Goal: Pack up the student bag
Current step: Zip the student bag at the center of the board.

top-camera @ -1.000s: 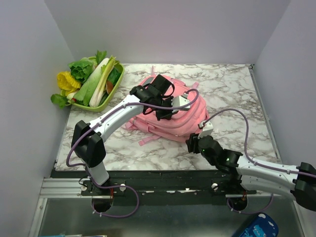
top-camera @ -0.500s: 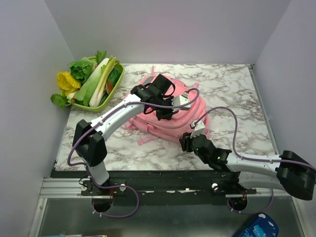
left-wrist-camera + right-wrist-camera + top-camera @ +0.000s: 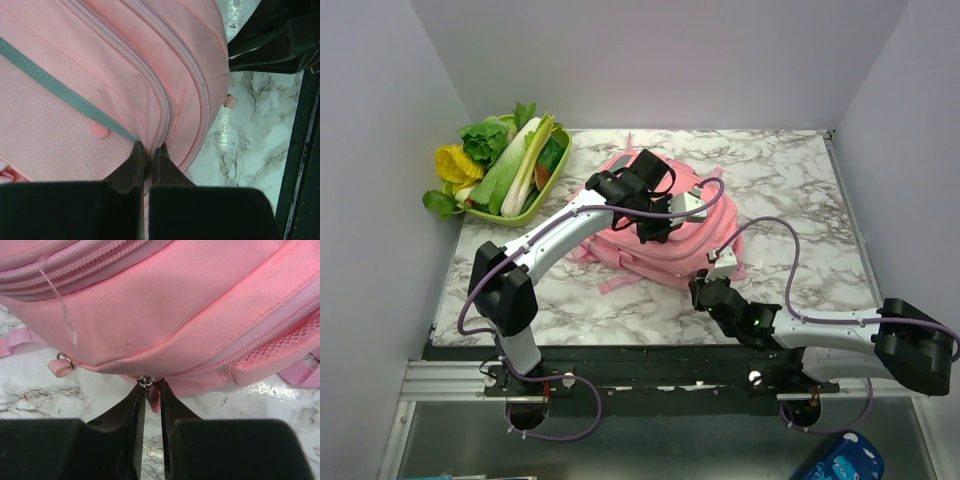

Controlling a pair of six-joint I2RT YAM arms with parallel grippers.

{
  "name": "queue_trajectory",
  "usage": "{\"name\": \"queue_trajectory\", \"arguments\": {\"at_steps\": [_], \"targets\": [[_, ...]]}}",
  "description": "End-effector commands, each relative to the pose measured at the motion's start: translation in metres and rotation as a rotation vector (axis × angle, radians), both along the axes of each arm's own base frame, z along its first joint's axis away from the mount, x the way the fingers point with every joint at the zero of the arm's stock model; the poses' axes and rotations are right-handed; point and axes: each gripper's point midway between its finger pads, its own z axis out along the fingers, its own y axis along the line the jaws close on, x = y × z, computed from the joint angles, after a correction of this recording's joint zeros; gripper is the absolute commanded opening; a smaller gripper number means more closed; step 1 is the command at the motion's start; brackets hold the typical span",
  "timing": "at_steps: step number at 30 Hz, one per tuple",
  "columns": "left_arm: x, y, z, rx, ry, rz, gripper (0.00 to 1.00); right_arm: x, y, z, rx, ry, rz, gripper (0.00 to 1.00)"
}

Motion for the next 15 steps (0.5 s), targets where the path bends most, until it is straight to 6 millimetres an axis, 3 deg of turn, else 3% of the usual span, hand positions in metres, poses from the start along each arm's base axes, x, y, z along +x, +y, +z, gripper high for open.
{"name": "queue_trajectory", "arguments": {"at_steps": [1, 4, 12, 15], "targets": [[0.005, 0.006, 0.009, 0.018, 0.001, 0.054, 0.0, -0.001, -0.015, 0.007, 0.008, 0.002, -0.086, 0.2], [0.007, 0.006, 0.008, 0.023, -0.001, 0.057, 0.0, -0.005, -0.013, 0.015, 0.018, 0.013, -0.062, 0.18], [0.006, 0.008, -0.002, 0.036, 0.013, 0.057, 0.0, -0.023, -0.036, 0.013, 0.02, 0.087, -0.079, 0.01], [0.003, 0.009, -0.003, 0.038, 0.02, 0.052, 0.0, -0.025, -0.044, 0.02, 0.029, 0.078, -0.085, 0.01]]}}
